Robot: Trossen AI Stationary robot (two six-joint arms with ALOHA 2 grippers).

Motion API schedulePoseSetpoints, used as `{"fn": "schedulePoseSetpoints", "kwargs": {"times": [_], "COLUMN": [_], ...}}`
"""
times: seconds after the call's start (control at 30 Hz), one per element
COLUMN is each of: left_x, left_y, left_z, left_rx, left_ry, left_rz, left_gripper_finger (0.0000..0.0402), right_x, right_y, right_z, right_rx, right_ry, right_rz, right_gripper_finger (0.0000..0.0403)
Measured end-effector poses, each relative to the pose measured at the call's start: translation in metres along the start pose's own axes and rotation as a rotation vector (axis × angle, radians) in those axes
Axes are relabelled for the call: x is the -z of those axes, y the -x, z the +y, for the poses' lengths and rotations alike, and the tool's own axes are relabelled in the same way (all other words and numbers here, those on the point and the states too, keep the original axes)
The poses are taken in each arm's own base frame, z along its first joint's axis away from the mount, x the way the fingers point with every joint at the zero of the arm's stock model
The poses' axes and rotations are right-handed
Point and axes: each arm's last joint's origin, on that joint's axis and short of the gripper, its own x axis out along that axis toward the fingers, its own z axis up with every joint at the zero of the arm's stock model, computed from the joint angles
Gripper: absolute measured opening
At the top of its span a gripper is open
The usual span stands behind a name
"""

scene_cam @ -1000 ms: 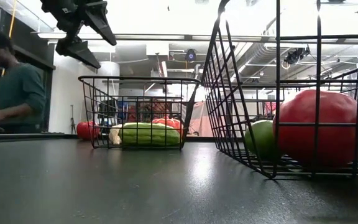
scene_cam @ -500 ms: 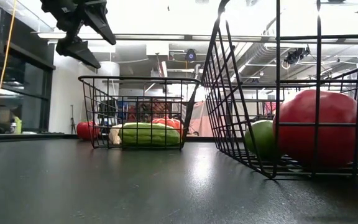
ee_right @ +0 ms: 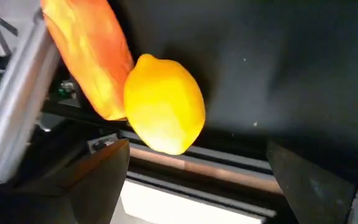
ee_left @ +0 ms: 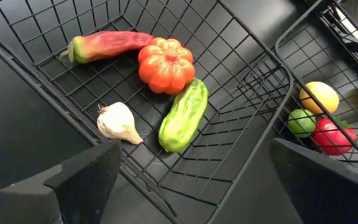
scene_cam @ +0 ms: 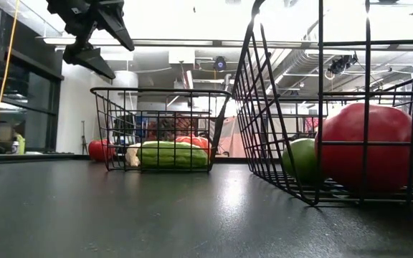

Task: Sort produce into baskets
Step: Put the yellow lemon into the bottom black wire basket

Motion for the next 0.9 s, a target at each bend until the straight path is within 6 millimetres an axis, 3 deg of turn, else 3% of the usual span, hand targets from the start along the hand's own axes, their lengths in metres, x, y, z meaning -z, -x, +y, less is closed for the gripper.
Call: {"fn": "schedulePoseSetpoints", "kwargs": {"times": [0.33, 0.73, 0.9], "left_x": [0.000, -0.001, -0.001], "left_y": [0.000, 0.000, 0.000], "left_z": [0.000, 0.001, 0.001], "left_rx": [-0.003, -0.022, -0.022], "left_ry": [0.000, -0.001, -0.001], "left_rz": [-0.003, -0.021, -0.021], "left_gripper_finger": [0.0400, 0.0400, 0.0400], "right_x": [0.001, -0.010, -0.011], "right_y": [-0.019, -0.049, -0.045], "right_z": [0.007, 0.006, 0.009], "right_rx": [-0.043, 0.079, 0.115], "right_ry": [0.121, 0.067, 0.062], "right_rz": [-0.075, 0.007, 0.010], "right_gripper_finger": [0.0373, 0.0371, 0.0311]}}
